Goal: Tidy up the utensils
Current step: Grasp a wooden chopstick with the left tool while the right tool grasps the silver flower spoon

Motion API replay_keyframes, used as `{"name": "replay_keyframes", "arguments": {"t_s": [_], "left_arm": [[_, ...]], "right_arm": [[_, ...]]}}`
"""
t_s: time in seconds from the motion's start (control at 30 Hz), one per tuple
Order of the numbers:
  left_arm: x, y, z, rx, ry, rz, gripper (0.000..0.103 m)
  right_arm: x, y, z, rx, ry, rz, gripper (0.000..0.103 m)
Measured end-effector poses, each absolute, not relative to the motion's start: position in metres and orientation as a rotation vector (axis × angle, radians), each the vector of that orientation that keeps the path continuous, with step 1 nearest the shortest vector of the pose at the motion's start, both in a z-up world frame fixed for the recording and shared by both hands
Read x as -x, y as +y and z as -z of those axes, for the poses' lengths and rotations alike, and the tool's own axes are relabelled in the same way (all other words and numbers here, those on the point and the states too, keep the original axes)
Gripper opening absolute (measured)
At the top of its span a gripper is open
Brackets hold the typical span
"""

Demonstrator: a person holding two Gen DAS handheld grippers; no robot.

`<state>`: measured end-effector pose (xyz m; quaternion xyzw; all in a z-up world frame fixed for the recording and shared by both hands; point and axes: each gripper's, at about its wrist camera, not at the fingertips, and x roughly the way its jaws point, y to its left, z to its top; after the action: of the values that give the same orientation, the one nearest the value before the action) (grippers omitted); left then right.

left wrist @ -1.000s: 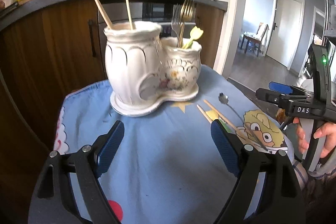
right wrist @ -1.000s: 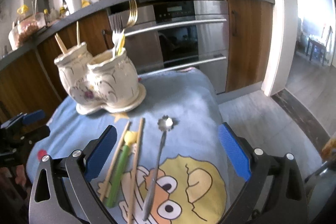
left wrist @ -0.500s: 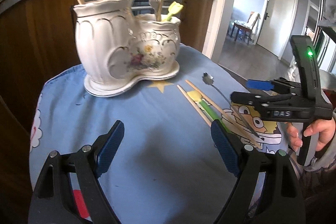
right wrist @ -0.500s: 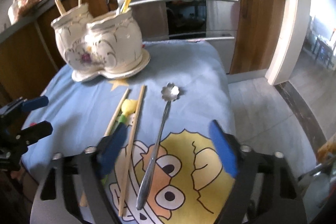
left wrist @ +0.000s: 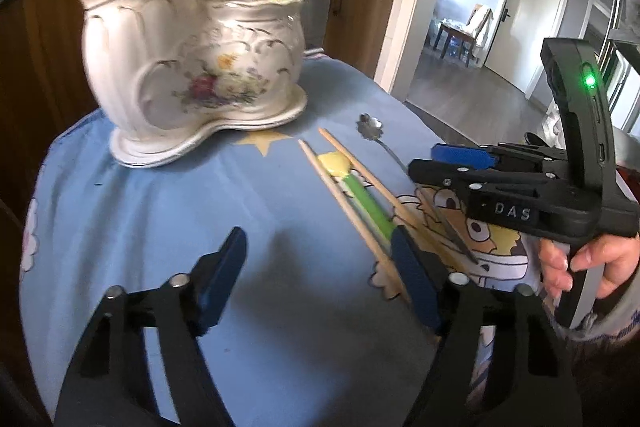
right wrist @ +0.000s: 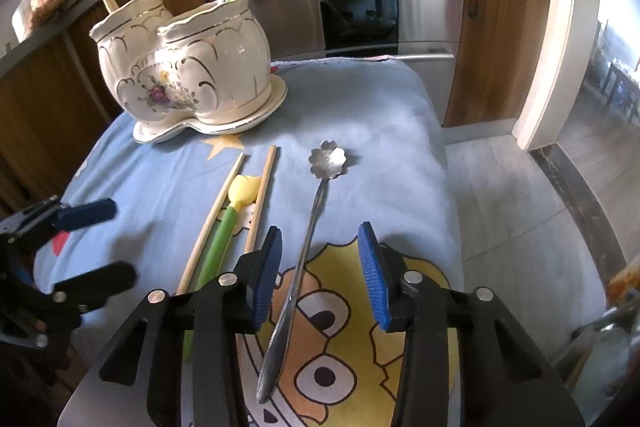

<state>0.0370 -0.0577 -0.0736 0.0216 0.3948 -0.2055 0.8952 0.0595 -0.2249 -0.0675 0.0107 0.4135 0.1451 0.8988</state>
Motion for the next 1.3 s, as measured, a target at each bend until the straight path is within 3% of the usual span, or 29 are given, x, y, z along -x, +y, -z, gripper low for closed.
{"name": "replay_keyframes", "arguments": {"t_s": [0.3, 0.33, 0.67, 0.8, 0.9, 1.3], "left_arm": [[-0.057, -0.088, 0.087, -0.068, 0.896, 0.409, 0.041], [-0.058, -0.089, 0.087, -0.085, 0.901, 0.394, 0.033], [-0.062, -0.098, 0.084, -0.145, 0.918, 0.391, 0.029], [-0.067, -0.089, 0.082, -0.132, 0.922, 0.399, 0.014], [-0.07, -0.083, 0.081, -0.127, 0.93, 0.419, 0.012], [-0.069, -0.053, 0.074, -0.205, 0.938, 0.419, 0.006]], "right_arm": [[-0.073, -0.225, 0.073, -0.034, 0.894, -0.307, 0.036], [-0.074, -0.225, 0.074, -0.032, 0.897, -0.308, 0.036], [-0.087, -0.213, 0.076, 0.037, 0.895, -0.275, 0.025], [-0.089, -0.212, 0.075, 0.025, 0.904, -0.275, 0.017], [-0.09, -0.214, 0.075, 0.008, 0.906, -0.29, 0.007], [-0.079, -0.214, 0.062, 0.0, 0.88, -0.329, 0.004]]}}
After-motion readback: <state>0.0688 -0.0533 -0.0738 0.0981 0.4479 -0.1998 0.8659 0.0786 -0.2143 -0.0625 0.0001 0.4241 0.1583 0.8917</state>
